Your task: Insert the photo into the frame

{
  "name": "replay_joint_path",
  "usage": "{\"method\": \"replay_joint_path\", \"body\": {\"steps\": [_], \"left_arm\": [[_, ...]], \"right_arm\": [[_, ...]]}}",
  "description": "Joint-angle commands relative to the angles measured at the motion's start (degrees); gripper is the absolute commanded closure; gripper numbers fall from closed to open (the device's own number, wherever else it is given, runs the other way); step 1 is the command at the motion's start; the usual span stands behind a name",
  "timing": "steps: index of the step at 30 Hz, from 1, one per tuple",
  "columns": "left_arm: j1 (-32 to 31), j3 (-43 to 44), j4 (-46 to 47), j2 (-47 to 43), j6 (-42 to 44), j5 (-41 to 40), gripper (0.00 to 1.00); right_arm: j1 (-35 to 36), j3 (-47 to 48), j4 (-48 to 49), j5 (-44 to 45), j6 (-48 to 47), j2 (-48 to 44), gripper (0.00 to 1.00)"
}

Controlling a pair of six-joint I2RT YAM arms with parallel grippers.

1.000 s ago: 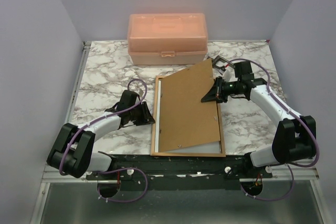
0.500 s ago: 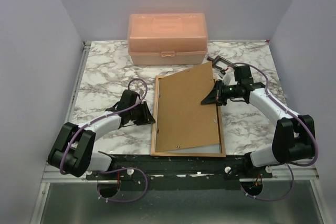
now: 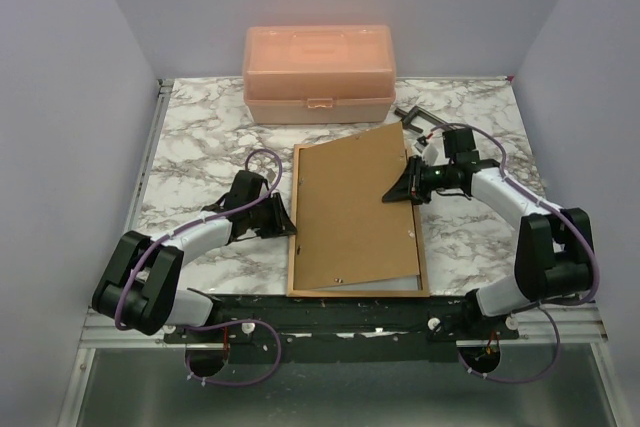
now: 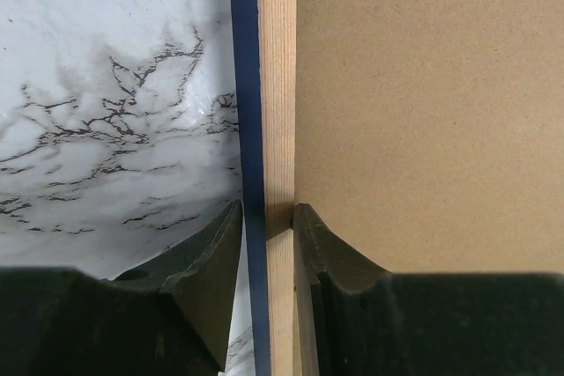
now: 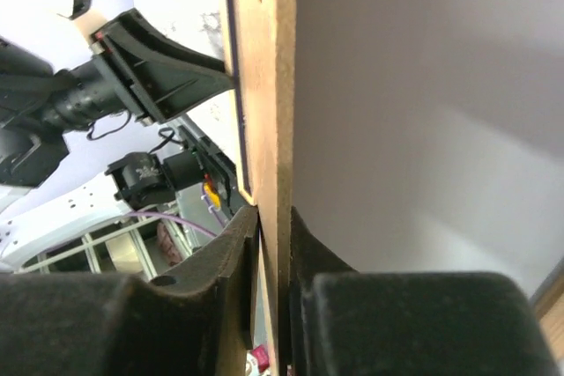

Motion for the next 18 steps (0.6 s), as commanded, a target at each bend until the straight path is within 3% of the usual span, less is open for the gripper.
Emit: {"method": "replay_joint_path", "body": {"steps": [1, 7, 13, 18], "left_arm": [[-0.4, 0.3, -1.4, 1.3, 0.6, -1.0, 0.70], [-0.4, 0.4, -1.4, 1.9, 0.6, -1.0, 0.70], [-0.4, 0.5, -1.4, 2.1, 0.6, -1.0, 0.70], [-0.5, 0.6, -1.4, 2.3, 0.6, -0.9, 0.70]], "right_arm": [[0.9, -1.4, -1.5, 4.5, -3.2, 2.4, 0.73], [0.9, -1.2, -1.7, 6.3, -4.2, 3.1, 0.43], [0.9, -1.1, -2.5, 9.0, -5.2, 2.8, 0.26], [1.0, -1.4, -2.6, 10.5, -5.5, 2.7, 0.18]]}}
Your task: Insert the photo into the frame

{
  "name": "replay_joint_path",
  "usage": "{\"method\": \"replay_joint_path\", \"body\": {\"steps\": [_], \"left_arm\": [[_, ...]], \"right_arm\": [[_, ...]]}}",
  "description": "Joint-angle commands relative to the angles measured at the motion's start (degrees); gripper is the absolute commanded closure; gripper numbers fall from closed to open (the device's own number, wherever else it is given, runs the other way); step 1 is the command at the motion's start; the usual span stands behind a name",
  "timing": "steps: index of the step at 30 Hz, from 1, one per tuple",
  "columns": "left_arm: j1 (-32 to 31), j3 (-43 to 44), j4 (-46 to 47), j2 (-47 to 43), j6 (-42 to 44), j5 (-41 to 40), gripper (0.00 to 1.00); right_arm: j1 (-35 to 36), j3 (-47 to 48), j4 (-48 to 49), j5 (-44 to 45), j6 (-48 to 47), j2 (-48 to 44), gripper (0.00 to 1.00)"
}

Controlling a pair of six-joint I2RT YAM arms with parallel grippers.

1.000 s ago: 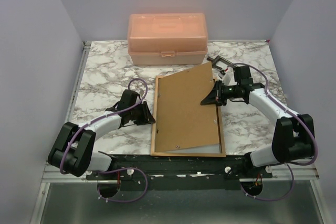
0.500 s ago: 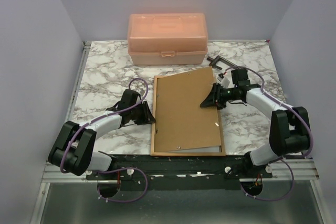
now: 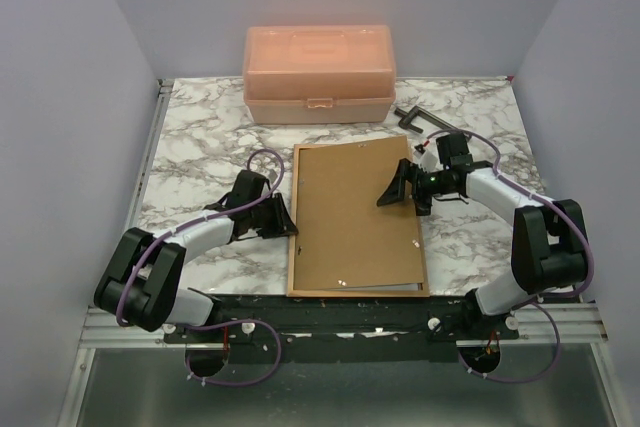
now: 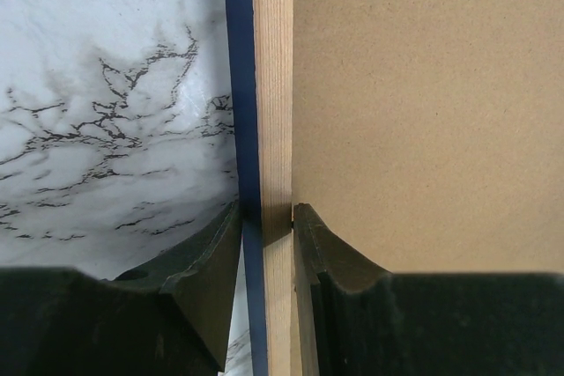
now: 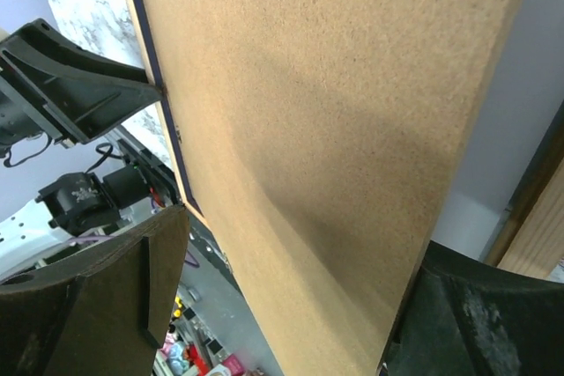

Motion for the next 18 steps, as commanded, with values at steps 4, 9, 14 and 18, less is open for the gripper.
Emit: {"method": "replay_joint_path", "body": {"steps": [4, 9, 14, 18], "left_arm": [[-0.5, 0.2, -1.6, 1.3, 0.9, -1.0, 0.70], [-0.5, 0.3, -1.7, 1.3, 0.8, -1.1, 0.70], [-0.6, 0.3, -1.9, 1.5, 0.7, -1.1, 0.70], [-0.7, 0.5, -1.9, 1.7, 0.7, -1.1, 0.70]], "right_arm": [[0.4, -0.7, -1.1, 4.6, -1.4, -0.5, 0.11], [1.1, -0.9, -1.8, 8.6, -1.5, -0.8, 0.08], [2.6, -0.7, -3.0, 13.5, -1.5, -0.7, 0.05], [3.8, -0.6, -3.1, 15.6, -1.0, -0.5, 0.05]]}}
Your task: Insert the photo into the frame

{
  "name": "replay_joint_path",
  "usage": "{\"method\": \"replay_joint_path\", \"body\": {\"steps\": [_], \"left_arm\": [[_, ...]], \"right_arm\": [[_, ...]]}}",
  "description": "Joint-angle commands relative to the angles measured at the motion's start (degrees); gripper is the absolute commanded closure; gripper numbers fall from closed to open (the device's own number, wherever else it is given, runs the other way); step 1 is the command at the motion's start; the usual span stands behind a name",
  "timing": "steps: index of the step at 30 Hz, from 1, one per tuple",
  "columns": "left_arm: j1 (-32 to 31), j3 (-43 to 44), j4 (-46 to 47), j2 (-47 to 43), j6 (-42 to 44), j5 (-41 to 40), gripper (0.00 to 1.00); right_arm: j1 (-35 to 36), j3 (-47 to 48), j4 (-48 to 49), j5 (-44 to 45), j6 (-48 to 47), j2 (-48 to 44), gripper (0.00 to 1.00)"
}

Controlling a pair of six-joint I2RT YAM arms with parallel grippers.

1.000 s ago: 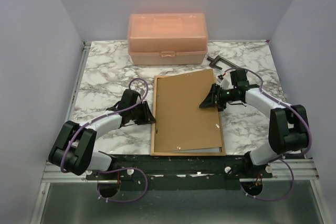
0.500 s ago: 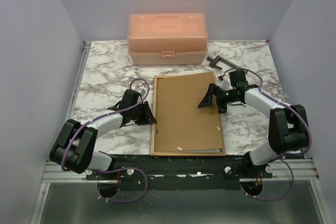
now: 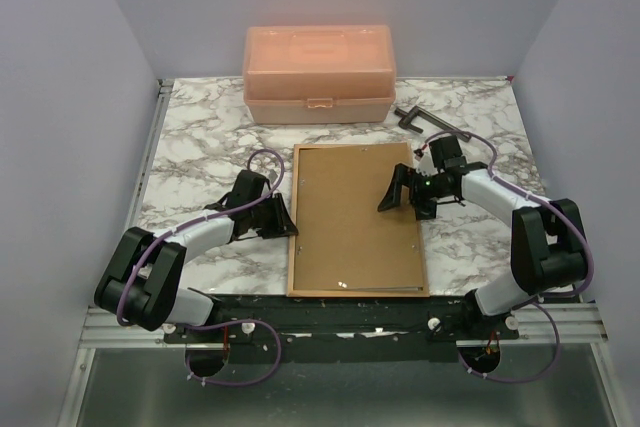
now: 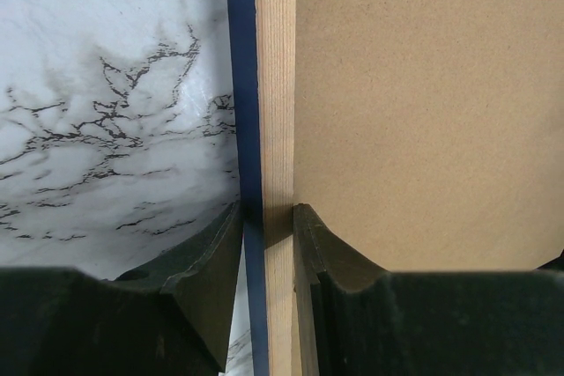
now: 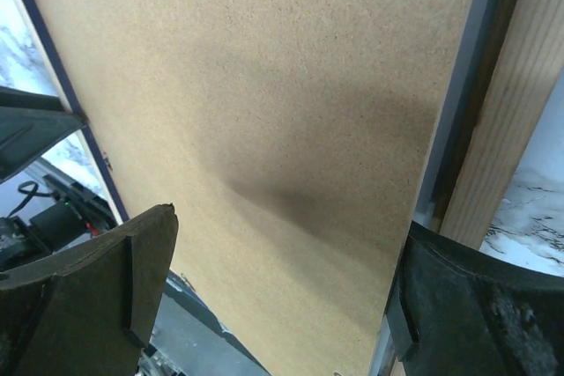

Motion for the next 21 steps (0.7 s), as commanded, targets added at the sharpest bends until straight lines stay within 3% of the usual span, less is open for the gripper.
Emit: {"method": "replay_joint_path", "body": {"steps": [1, 21], "left_arm": [[-0.4, 0.4, -1.7, 1.4, 0.7, -1.1, 0.70], [-0.6, 0.9, -2.4, 2.3, 0.9, -1.5, 0.69]], "right_arm": [[1.7, -0.3, -1.2, 4.9, 0.0, -0.4, 0.04], [7.7, 3.2, -5.4, 17.7, 0.0, 0.3, 0.00]]}}
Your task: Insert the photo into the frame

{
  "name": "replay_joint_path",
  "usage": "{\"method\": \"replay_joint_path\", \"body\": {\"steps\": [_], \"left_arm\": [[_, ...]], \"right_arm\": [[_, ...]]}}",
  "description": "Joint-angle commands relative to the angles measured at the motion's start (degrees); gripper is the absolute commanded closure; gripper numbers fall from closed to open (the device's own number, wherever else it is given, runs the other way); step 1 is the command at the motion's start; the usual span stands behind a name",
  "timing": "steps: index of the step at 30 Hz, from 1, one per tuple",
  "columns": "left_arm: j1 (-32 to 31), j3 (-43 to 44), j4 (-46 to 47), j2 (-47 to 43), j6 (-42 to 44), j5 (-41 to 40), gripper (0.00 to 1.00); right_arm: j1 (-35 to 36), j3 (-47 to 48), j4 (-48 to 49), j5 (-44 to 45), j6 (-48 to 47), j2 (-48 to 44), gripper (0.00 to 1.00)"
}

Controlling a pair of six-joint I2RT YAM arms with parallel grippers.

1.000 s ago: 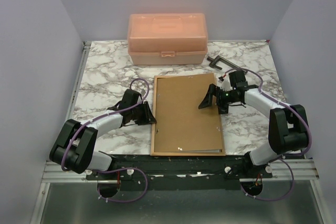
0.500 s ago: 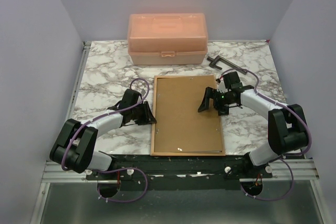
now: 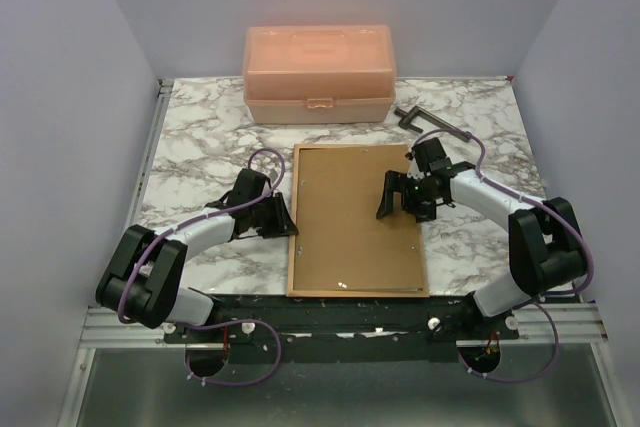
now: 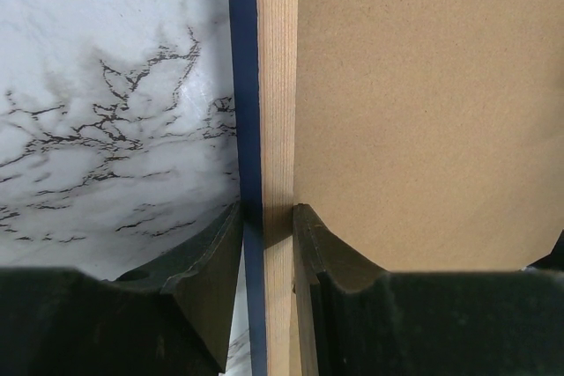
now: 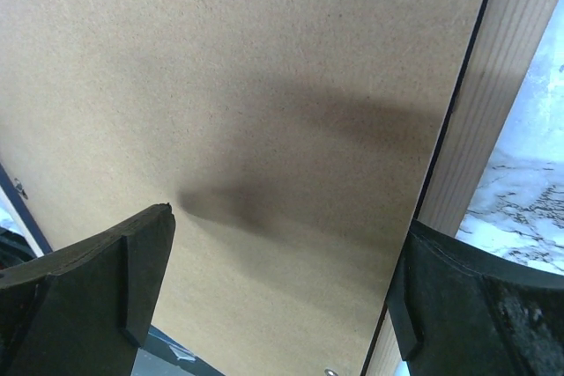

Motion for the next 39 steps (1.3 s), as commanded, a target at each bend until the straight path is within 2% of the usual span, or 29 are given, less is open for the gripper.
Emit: {"method": "replay_joint_path", "body": {"steps": [1, 15, 39], "left_arm": [[-0.4, 0.1, -1.6, 1.5, 0.9, -1.5, 0.69], [-0.5, 0.1, -2.0, 1.7, 1.0, -1.8, 0.69], [-1.0, 0.5, -1.9, 1.8, 0.8, -2.0, 0.68]], "right_arm": [[0.9, 1.8, -2.5, 4.1, 0.0, 0.1, 0.00], [1.6, 4.4, -5.3, 9.2, 0.1, -0.9, 0.00], [1.7, 7.0, -7.1, 10.3, 0.0, -3.3, 0.00]]}}
